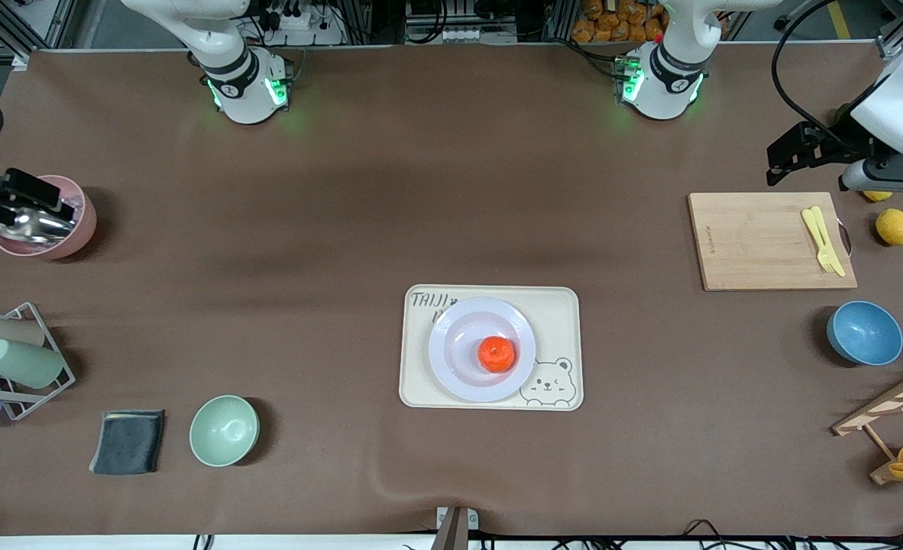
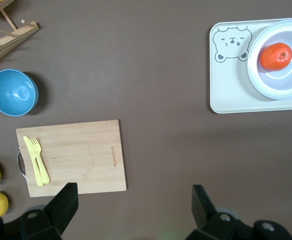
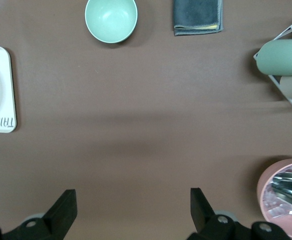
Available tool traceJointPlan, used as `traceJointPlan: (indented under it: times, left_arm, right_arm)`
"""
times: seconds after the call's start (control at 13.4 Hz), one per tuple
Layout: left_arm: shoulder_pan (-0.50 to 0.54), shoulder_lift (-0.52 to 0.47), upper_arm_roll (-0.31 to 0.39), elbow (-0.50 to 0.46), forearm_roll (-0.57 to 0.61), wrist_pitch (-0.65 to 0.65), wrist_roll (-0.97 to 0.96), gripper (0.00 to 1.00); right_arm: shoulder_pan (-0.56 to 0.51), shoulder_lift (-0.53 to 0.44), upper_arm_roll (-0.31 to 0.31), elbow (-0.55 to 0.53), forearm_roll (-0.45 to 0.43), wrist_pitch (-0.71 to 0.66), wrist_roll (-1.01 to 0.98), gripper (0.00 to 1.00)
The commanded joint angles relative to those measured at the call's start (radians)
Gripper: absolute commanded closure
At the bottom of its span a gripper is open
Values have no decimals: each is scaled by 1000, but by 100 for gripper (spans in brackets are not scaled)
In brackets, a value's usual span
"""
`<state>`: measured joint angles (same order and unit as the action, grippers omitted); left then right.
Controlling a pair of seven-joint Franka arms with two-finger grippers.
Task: Place orange and plate with both arms
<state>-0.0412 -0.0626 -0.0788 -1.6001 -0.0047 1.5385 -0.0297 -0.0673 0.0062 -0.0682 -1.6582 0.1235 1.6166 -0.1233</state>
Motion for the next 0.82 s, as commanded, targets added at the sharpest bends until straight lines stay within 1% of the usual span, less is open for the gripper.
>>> traceJointPlan:
  times: [0.0,0.15,0.74]
  left_arm:
    - [0,0,-6,11,18,-12,1,0]
    - [6,4,-3,11,18,-12,1,0]
    - [6,3,-6,11,3,-5,2,0]
  right_arm:
    - [26,-11,7,-5,-42,8,54,0]
    - [27,-11,7,-3,-54,6,54,0]
    - [35,-9,13,0,-58,2,62,0]
